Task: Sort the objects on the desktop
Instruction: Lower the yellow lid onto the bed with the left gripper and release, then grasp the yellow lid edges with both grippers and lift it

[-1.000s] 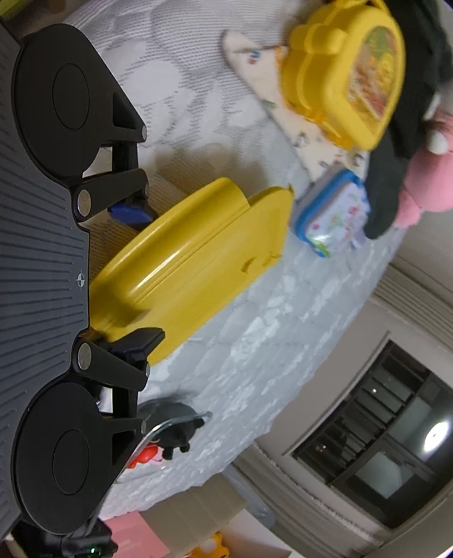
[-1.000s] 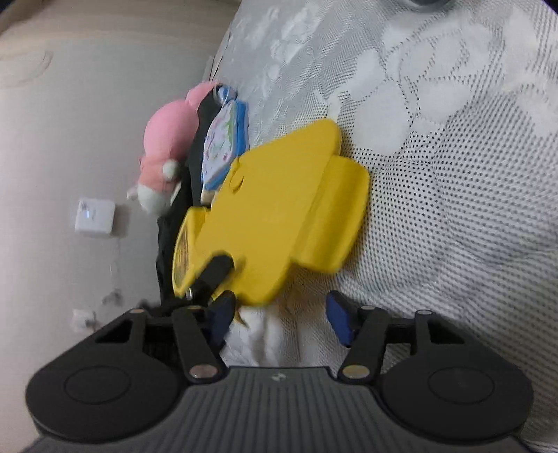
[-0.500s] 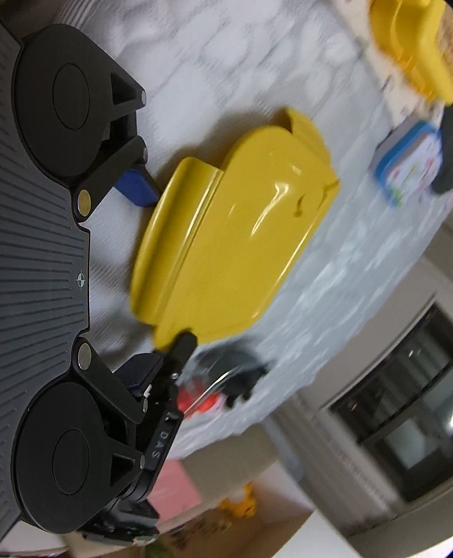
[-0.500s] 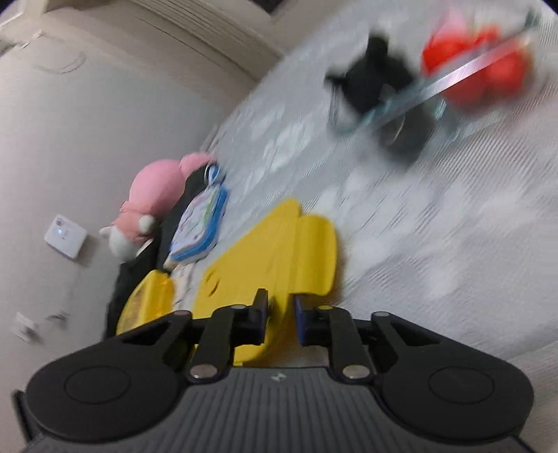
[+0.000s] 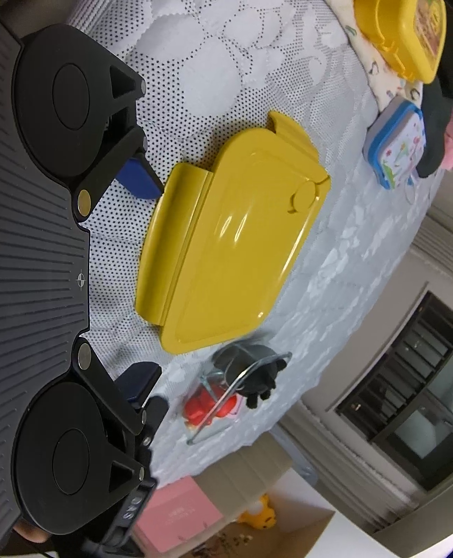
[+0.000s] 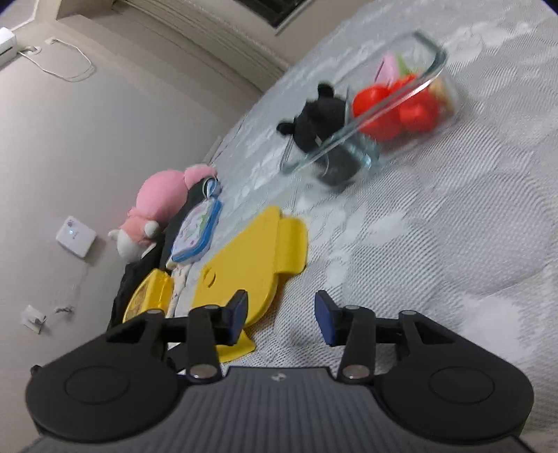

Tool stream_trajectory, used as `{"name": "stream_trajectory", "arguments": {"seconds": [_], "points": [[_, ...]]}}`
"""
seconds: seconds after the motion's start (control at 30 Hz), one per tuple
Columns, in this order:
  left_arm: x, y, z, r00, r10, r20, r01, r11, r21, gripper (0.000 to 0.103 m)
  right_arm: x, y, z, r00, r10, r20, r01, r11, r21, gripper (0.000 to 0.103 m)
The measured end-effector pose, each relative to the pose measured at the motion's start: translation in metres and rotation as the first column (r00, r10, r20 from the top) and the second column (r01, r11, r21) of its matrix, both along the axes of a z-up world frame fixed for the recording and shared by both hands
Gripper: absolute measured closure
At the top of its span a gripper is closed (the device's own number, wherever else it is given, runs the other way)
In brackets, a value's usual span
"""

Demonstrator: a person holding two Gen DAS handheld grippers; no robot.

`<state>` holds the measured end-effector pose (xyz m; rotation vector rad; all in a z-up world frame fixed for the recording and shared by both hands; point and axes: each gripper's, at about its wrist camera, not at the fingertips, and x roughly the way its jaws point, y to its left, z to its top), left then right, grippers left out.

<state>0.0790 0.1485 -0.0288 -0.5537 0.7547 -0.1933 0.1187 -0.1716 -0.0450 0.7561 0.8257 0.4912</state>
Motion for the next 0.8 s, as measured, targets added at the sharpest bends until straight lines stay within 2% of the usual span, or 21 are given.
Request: {"name": "stream_trajectory", "arguments": {"seconds": [0.07,0.17,0.2,0.27,0.33,0.43,0.5,0.53,0.57,0.67,0.7,0.77,0.8], "points": [[-0.001,0.003,0.0,1.0,0.0,0.0,0.0,1.0,0.005,0.001,0.01,0.008,-0.006,0.998,-0.006,-0.067,0.007,1.0,0.014,0.054],[-0.003,0.008,-0.001,1.0,0.002,0.005,-0.002,1.0,-0.007,0.001,0.023,0.019,-0.012,0.993,-0.009,-0.115,0.017,0.998,0.062,0.048],[-0.003,0.01,-0.002,1.0,0.002,0.006,-0.002,1.0,-0.017,0.001,0.029,0.025,-0.012,0.994,-0.011,-0.112,0.017,0.998,0.06,0.047],[-0.002,0.012,-0.003,1.0,0.002,0.01,-0.002,0.999,-0.036,0.001,0.039,0.038,-0.012,0.995,-0.014,-0.095,0.018,0.999,0.049,0.036],[-0.002,0.015,-0.005,1.0,0.001,0.015,0.0,0.999,-0.055,0.0,0.046,0.051,-0.011,0.998,-0.01,-0.067,0.013,0.999,0.033,0.029],[-0.002,0.015,-0.008,0.999,-0.023,0.032,0.024,0.998,-0.051,0.0,0.052,0.07,-0.007,1.0,0.008,-0.029,-0.009,1.0,-0.023,0.027],[-0.002,0.012,-0.008,0.998,-0.055,0.045,0.055,0.998,-0.017,0.0,0.051,0.078,-0.003,1.0,0.022,-0.005,-0.022,0.998,-0.057,0.037],[-0.003,0.01,-0.008,0.996,-0.067,0.051,0.068,0.998,0.0,0.0,0.049,0.08,-0.002,1.0,0.026,-0.002,-0.026,0.997,-0.077,0.053],[-0.004,0.009,-0.009,0.995,-0.077,0.058,0.076,0.997,0.012,0.0,0.048,0.08,-0.002,1.0,0.03,-0.005,-0.03,0.996,-0.087,0.077],[-0.007,0.01,-0.009,0.991,-0.106,0.079,0.104,0.994,0.023,0.0,0.046,0.068,-0.006,0.998,0.046,-0.039,-0.047,0.999,-0.022,0.081],[-0.009,0.015,-0.009,0.991,-0.103,0.088,0.105,0.994,-0.008,0.0,0.043,0.063,-0.005,0.998,0.042,-0.04,-0.042,0.999,-0.01,0.082],[-0.01,0.033,-0.012,0.993,-0.07,0.097,0.084,0.986,-0.147,0.0,0.036,0.053,-0.001,0.999,0.031,-0.016,-0.032,0.999,-0.019,0.082],[-0.009,0.046,-0.017,0.995,-0.046,0.09,0.067,0.967,-0.245,0.0,0.032,0.048,0.001,1.0,0.023,-0.004,-0.023,0.999,-0.022,0.082]]}}
